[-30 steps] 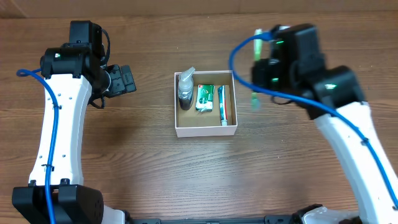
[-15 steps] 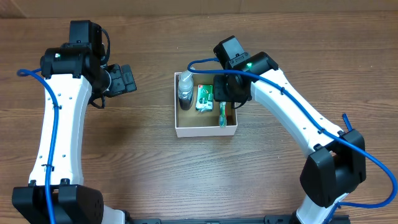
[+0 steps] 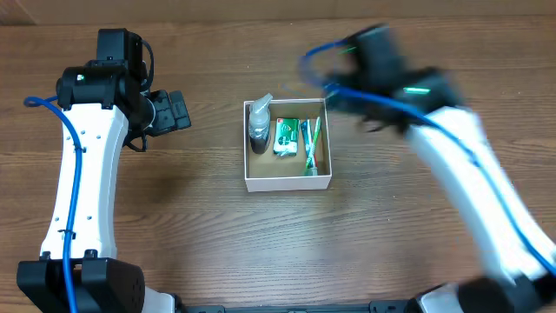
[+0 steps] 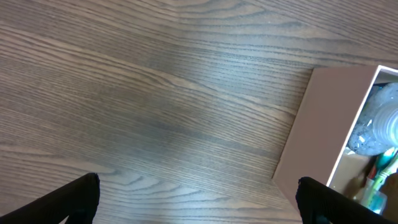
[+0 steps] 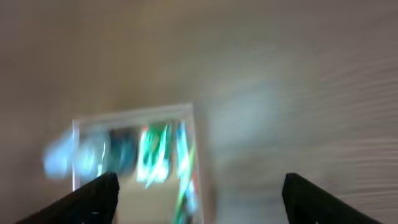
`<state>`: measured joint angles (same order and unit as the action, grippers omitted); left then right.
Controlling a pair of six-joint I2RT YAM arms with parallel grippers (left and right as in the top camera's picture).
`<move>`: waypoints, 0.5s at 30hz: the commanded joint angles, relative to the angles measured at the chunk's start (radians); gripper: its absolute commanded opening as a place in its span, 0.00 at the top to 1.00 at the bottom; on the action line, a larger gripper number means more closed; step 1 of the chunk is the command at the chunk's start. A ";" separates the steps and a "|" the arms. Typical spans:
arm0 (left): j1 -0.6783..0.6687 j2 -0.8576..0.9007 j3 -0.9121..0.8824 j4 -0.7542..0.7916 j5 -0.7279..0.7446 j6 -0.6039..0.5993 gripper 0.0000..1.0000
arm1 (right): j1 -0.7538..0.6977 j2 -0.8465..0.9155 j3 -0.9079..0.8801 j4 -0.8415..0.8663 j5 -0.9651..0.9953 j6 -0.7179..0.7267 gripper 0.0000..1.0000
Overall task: Pack container
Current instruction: 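Move the right gripper to the blue razor and grasp it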
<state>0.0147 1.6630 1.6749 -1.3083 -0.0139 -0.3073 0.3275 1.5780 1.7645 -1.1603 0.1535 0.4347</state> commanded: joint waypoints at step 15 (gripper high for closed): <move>-0.003 0.001 -0.006 -0.002 0.013 0.024 0.00 | -0.955 0.244 -0.241 -0.050 -0.160 -0.526 0.04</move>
<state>0.0147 1.6630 1.6745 -1.3117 -0.0109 -0.3069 -0.6277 1.8004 1.6028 -1.2434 0.0105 0.0097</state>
